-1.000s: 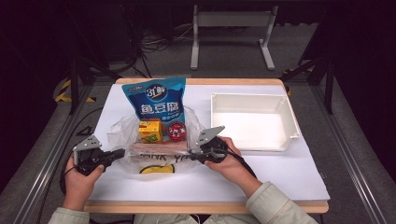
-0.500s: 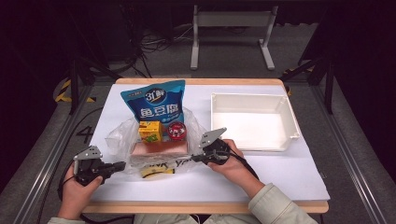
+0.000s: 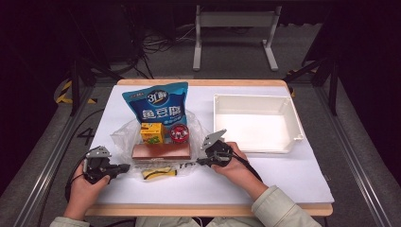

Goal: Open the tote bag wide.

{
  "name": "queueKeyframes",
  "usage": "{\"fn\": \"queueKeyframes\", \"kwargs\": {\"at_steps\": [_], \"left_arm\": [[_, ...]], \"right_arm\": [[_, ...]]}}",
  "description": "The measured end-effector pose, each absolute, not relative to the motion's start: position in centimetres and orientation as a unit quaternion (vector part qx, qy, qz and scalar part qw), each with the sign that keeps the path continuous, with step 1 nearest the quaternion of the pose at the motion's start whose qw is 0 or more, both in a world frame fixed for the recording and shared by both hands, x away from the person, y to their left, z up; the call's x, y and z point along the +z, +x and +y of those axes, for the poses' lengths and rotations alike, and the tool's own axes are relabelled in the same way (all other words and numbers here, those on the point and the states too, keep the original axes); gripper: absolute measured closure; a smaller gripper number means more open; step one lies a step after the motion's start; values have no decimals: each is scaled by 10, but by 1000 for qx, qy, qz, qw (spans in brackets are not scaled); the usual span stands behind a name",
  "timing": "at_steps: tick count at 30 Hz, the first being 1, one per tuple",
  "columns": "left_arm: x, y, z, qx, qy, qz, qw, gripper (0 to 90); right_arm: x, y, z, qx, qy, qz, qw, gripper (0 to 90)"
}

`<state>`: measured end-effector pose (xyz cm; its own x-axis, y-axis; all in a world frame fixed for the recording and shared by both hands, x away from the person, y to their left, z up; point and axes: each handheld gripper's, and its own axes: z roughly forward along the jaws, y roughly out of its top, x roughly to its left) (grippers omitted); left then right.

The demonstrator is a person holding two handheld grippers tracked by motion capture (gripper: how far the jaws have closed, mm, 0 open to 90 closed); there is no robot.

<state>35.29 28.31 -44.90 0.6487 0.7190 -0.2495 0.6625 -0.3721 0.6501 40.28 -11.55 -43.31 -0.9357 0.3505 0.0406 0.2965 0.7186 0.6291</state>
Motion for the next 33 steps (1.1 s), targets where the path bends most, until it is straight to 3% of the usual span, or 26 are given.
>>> {"fn": "queueKeyframes", "kwargs": {"at_steps": [8, 11, 14, 23, 28, 33], "left_arm": [[-451, 356, 283, 38, 817, 436, 377, 890], [-448, 354, 284, 51, 817, 432, 379, 814], [-438, 347, 287, 55, 807, 419, 413, 672], [-406, 338, 297, 101, 771, 410, 476, 543], [-400, 347, 291, 115, 764, 423, 473, 434], [-402, 362, 284, 104, 764, 439, 462, 446]], "right_arm": [[-435, 406, -118, 329, 190, 924, 41, 900], [-435, 407, -119, 330, 194, 923, 41, 900], [-435, 406, -118, 332, 190, 923, 49, 898], [-434, 405, -117, 334, 185, 923, 54, 896], [-435, 405, -116, 333, 185, 923, 53, 896], [-435, 405, -116, 333, 185, 923, 53, 893]]}}
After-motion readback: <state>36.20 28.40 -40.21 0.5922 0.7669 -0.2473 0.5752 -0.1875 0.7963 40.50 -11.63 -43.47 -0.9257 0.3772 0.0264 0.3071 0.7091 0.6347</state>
